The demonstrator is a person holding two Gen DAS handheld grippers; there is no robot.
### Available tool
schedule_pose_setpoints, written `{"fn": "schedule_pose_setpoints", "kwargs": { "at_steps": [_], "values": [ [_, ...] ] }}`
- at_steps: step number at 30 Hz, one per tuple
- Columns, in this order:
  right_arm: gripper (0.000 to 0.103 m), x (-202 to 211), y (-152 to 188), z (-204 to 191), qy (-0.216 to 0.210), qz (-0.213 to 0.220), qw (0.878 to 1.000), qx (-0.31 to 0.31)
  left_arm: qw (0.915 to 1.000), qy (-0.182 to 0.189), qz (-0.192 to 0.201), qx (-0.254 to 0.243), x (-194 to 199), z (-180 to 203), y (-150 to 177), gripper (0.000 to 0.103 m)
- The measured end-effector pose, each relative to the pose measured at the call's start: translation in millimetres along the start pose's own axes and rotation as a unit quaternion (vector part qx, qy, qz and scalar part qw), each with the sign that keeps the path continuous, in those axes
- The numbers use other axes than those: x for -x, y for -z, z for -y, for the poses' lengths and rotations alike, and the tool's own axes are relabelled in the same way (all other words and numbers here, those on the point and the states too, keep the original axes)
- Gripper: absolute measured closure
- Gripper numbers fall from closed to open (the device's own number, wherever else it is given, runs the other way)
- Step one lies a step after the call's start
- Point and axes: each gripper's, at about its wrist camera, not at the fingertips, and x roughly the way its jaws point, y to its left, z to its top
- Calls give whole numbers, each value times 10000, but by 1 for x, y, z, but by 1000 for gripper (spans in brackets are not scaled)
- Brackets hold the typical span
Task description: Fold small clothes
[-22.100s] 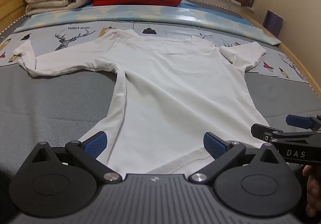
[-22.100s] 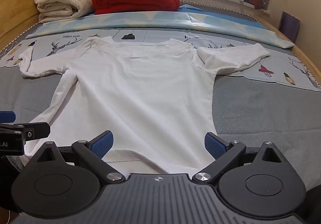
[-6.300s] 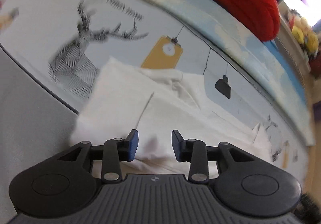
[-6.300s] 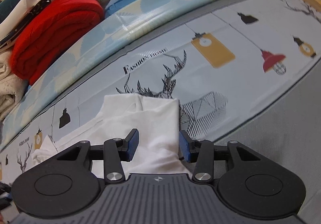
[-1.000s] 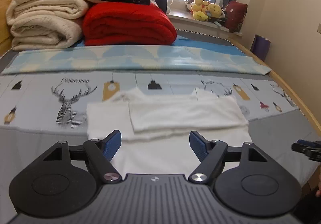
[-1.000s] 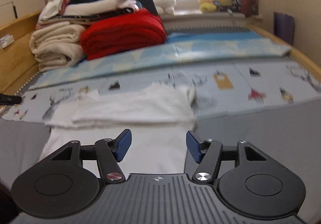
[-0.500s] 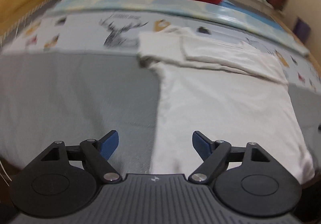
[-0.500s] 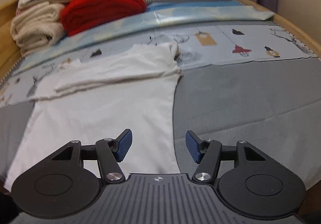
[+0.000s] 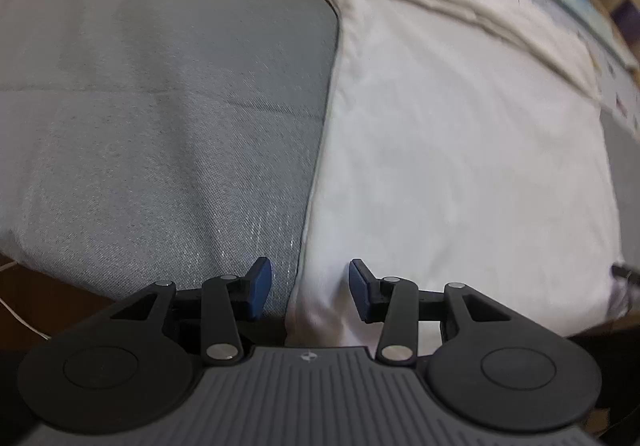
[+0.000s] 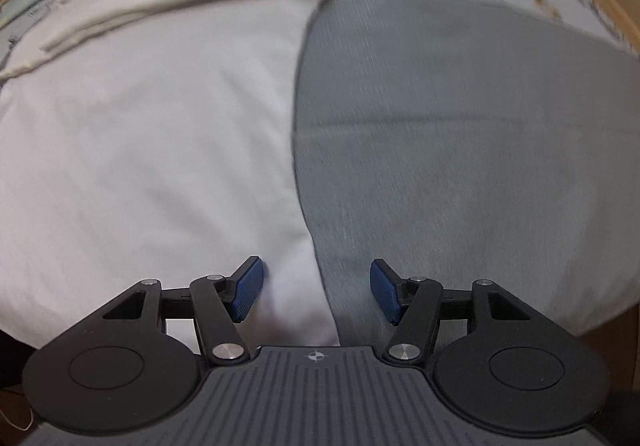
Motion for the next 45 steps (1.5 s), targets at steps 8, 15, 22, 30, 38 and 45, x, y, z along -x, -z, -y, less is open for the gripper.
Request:
{"fn": "schedule_pose_setpoints", "kwargs": {
  "at_steps": [8, 15, 22, 30, 38, 45],
  "values": [
    [43, 9, 6, 1, -75, -95, 9999, -41, 9998, 149, -6, -155, 4, -1, 7, 91],
    [46, 11, 17, -1, -203, -224, 9993, 239, 9997, 127, -75, -197, 1, 5, 6, 90],
    [96, 19, 19, 1, -460, -63, 9987, 196, 9994, 288, 142, -163, 7, 6, 3, 97],
    [97, 31, 14, 10, -689, 282, 9972, -110, 9994, 319, -3, -98, 7, 4, 5, 95],
    [85, 15, 20, 5, -528, -115, 9985, -14, 9996, 204, -184, -69, 2, 5, 7, 89],
    [82, 17, 25, -3, -636, -187, 9976, 220, 9996, 161, -211, -92, -2, 6, 10, 84]
  ]
}}
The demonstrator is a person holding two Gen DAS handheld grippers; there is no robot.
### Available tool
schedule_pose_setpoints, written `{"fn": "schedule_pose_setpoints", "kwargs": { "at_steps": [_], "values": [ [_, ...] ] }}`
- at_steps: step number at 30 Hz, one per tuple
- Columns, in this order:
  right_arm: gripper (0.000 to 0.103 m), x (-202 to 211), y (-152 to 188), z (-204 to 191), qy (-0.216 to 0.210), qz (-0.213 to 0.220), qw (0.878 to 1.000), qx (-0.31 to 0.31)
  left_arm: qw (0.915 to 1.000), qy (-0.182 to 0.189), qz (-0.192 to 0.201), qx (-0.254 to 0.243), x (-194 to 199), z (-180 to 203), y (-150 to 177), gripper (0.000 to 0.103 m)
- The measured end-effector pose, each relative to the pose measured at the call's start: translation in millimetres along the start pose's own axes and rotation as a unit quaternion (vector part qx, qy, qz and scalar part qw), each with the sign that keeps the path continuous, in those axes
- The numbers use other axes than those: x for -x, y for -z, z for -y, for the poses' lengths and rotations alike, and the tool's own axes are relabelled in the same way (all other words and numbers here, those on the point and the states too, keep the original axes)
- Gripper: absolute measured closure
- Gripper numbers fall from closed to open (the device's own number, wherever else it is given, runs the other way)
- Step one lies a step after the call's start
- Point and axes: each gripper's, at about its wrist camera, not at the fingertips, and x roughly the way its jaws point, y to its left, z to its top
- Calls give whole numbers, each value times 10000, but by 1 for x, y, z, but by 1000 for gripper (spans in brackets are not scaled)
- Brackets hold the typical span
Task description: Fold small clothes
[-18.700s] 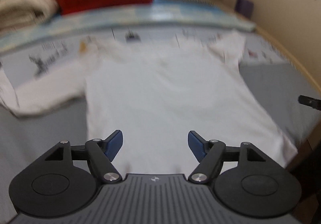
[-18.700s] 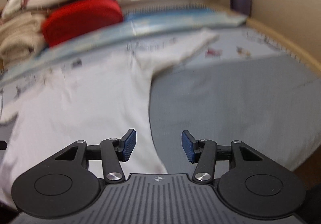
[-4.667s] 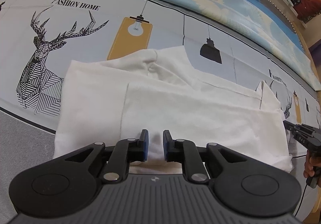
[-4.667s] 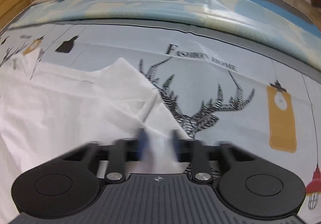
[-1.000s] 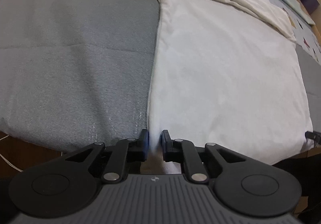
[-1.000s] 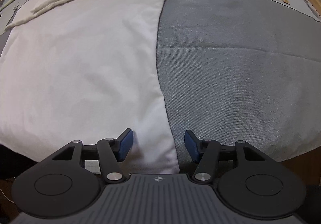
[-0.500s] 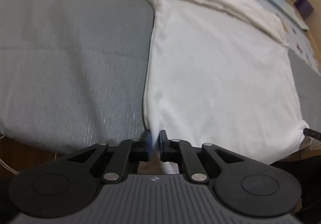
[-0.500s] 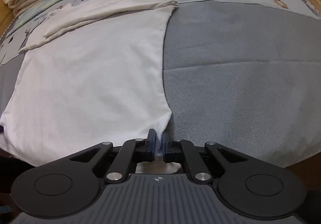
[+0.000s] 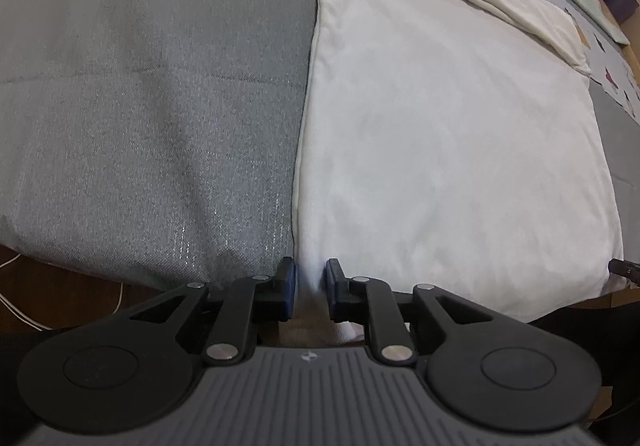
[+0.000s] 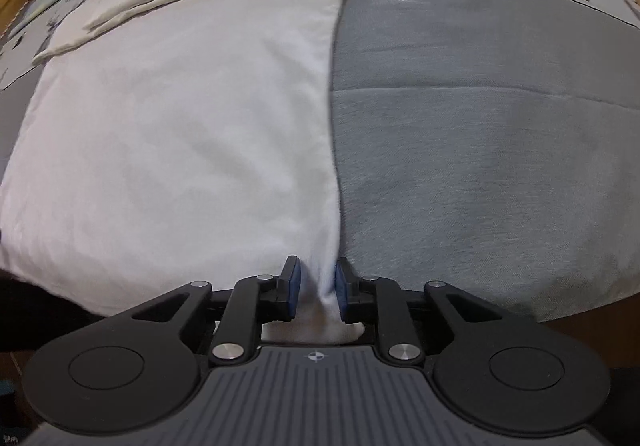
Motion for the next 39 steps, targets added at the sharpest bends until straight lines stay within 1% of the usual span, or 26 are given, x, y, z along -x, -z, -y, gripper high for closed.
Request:
{"fn": "schedule_pose_setpoints", "kwargs": {
  "at_steps": [4, 7, 8, 9, 10, 11, 14, 16, 19, 23, 26, 30, 32, 35, 37, 39],
  "values": [
    [82, -2, 2, -8, -33, -45, 9996, 260, 10000, -48, -19, -42, -5, 4, -1, 83],
    [83, -2, 1, -9, -27, -57, 9996, 266, 10000, -41, -5, -72, -7, 5, -1, 84],
    [85, -2, 1, -9, -25, -47, 9997, 251, 10000, -31, 9, -60, -6, 5, -1, 86],
    [91, -1, 0, -9, -15, -30, 9997, 244, 10000, -9, 39, -55, -6, 5, -1, 94],
    [96, 0, 0, -8, -12, 2, 9998, 223, 10000, 26, 78, -55, -4, 5, 0, 96],
    [96, 0, 0, -6, -29, 33, 9998, 194, 9998, 65, 151, -78, -1, 6, 0, 97],
    [97, 12, -2, -1, -264, 300, 9992, 56, 9986, 203, 446, -210, 11, 11, 1, 97],
    [97, 25, -4, 3, -560, 607, 9965, -88, 9972, 322, 625, -246, 21, 15, 0, 98],
    [98, 53, -9, 9, -1003, 1151, 9878, -318, 9944, 529, 872, -266, 40, 21, -2, 98],
    [98, 93, -11, 19, -1593, 1749, 9697, -608, 9889, 794, 1208, -349, 72, 32, -2, 98],
    [98, 122, -11, 31, -1798, 2089, 9589, -677, 9838, 956, 1448, -442, 98, 36, 0, 98],
    [99, 152, -8, 52, -2037, 2395, 9452, -878, 9768, 1201, 1702, -499, 133, 32, 8, 98],
    [99, 167, 0, 60, -2124, 2521, 9400, -882, 9737, 1334, 1768, -544, 149, 27, 11, 98],
    [99, 186, 17, 73, -2300, 2598, 9334, -916, 9686, 1591, 1822, -570, 170, 17, 26, 98],
    [99, 195, 28, 80, -2391, 2610, 9307, -927, 9660, 1732, 1830, -576, 179, 11, 34, 98],
    [99, 199, 37, 85, -2396, 2585, 9311, -939, 9648, 1843, 1794, -543, 183, 5, 37, 98]
  ]
}}
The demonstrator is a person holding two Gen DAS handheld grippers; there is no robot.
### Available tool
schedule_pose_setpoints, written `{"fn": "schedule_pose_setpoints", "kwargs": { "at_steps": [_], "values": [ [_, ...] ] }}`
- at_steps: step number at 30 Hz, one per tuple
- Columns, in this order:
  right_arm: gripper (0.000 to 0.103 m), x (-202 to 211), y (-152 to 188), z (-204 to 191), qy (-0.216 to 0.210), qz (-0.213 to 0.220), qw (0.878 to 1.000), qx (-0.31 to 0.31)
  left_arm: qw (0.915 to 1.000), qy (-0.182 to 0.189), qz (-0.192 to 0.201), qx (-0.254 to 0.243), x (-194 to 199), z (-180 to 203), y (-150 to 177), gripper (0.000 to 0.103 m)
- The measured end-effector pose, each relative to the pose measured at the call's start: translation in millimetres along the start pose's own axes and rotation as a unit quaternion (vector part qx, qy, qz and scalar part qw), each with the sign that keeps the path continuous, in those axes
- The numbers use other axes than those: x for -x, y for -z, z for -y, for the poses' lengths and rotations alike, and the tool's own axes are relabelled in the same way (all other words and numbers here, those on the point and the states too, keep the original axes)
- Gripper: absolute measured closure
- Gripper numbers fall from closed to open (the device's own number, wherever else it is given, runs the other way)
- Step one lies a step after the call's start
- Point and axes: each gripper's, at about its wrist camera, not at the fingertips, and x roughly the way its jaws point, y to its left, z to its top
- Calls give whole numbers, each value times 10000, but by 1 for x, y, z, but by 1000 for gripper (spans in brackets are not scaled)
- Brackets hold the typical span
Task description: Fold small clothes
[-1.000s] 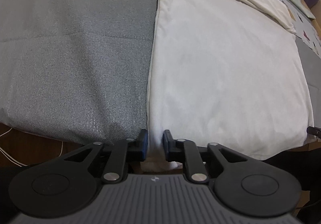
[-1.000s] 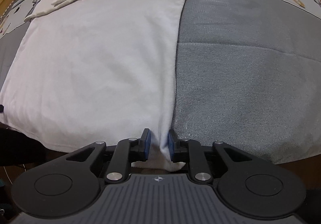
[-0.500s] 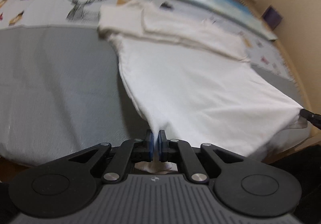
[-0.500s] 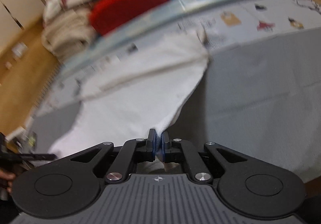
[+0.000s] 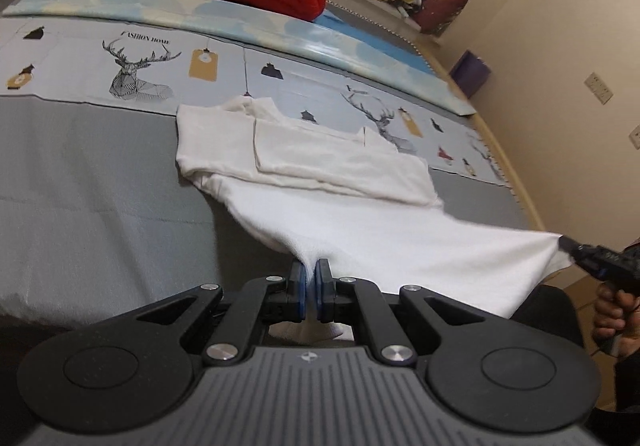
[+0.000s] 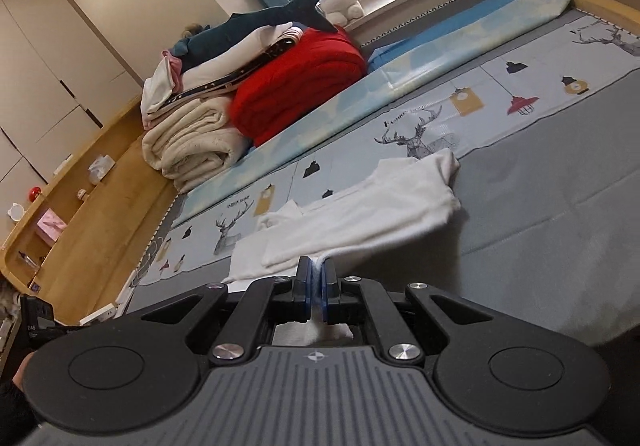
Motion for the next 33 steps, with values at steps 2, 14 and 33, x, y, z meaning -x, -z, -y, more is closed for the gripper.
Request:
{"fn": "schedule_pose_setpoints", "kwargs": {
  "at_steps": [2, 14, 33],
  "values": [
    [99, 1, 1, 4, 75, -34, 10000, -23, 10000, 48, -25, 23, -5, -6, -3, 98],
    [99, -125, -68, 28, 1073, -526, 9927, 132, 9981, -540, -296, -49, -147, -51, -117, 98],
    [86, -244, -117, 100, 2059, -313, 9757, -678, 9872, -1313, -533, 739, -220, -119, -174, 91]
  ]
}}
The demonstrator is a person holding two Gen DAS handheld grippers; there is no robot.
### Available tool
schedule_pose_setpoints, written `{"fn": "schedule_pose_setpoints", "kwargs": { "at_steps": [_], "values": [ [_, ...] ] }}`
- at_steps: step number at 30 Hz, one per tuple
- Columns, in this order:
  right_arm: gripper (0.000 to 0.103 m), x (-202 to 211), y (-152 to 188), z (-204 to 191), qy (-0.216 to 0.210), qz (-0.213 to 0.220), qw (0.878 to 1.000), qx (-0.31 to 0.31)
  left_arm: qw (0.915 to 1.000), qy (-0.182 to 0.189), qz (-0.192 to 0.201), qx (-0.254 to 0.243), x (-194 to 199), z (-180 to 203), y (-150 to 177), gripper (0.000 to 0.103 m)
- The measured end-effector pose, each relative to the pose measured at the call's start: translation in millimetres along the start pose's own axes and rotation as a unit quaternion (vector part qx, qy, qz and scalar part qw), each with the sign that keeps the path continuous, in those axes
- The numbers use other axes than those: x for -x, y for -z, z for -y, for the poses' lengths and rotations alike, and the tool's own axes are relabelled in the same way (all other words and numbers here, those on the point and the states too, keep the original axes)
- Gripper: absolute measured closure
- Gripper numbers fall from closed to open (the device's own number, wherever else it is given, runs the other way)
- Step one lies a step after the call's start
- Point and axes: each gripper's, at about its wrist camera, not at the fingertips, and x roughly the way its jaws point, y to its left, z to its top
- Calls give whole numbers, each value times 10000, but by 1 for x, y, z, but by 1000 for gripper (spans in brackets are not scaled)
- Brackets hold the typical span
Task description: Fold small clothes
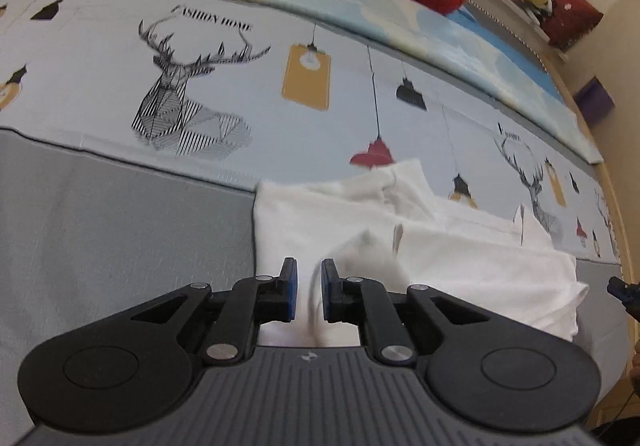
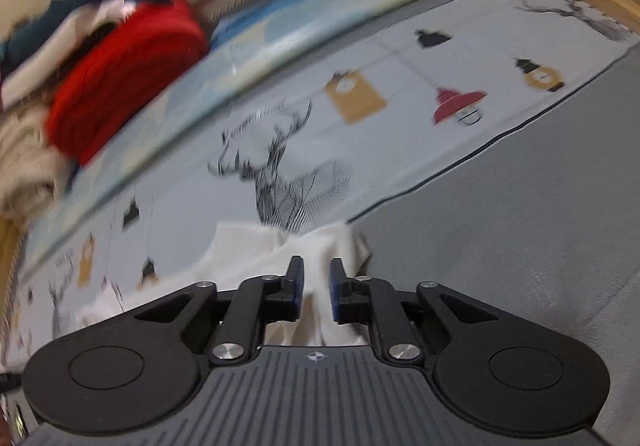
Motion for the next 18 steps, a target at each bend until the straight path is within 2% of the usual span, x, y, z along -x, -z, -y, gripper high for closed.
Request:
{"fn": "schedule_pose_setpoints", "kwargs": {
  "at_steps": [2, 6, 9, 11, 13, 16, 18],
  "values": [
    [84, 0, 8, 7, -56, -52, 9999, 153, 9996, -74, -183, -225, -4, 3, 7, 88],
    [80, -14, 29, 4, 77, -510, 9946, 902, 9975, -180, -350, -581, -13, 10, 22, 86],
    [77, -20, 41, -8, 152, -634, 9859, 1539, 9983, -114, -227, -519, -18, 11, 25, 74],
    [74, -23, 46, -19, 118, -584, 9803, 1883, 9985, -81, -154, -524, -23, 15, 25, 71],
    [70, -28, 49, -29, 92, -564, 9753, 2132, 9980, -79, -73, -621, -29, 20, 25, 59],
    [67, -39, 54, -43, 200, -529, 9649, 2565, 9956, -232, -54, -904, -39, 30, 22, 56],
    [67, -47, 56, -51, 335, -516, 9566, 2847, 9945, -166, 60, -1036, -41, 35, 19, 56]
  ]
}}
